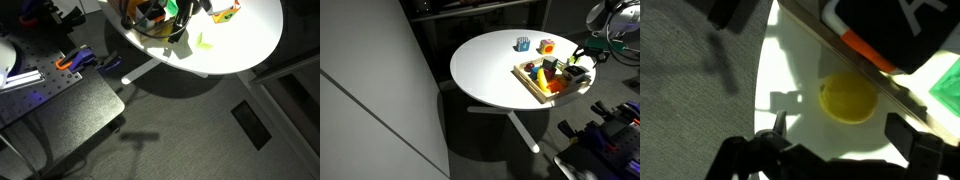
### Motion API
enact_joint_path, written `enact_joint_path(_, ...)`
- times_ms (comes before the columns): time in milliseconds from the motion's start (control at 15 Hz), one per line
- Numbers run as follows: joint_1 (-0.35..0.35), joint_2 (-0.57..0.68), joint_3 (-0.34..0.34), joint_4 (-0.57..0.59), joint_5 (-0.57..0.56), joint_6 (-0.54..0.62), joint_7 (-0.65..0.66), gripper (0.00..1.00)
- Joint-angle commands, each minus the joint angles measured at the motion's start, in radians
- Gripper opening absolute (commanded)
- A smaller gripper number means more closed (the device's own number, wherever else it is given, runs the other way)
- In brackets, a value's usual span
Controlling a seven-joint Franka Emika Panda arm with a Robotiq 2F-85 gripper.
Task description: Pick up the yellow fruit on the right and put it in the crate
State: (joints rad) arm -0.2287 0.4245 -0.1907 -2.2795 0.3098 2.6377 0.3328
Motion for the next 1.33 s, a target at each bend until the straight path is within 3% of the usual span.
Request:
enact_joint_path(0, 0.016, 0.007, -0.015, 0.007, -0.001, 0.0, 0.026, 1.0)
enact_joint_path(600, 0.037, 0.013, -0.045, 0.008, 0.011, 0.004, 0.149, 1.0)
enact_joint_path(1267, 0.05, 0.063, -0.025, 0.027, 0.04, 0.0, 0.221, 1.0)
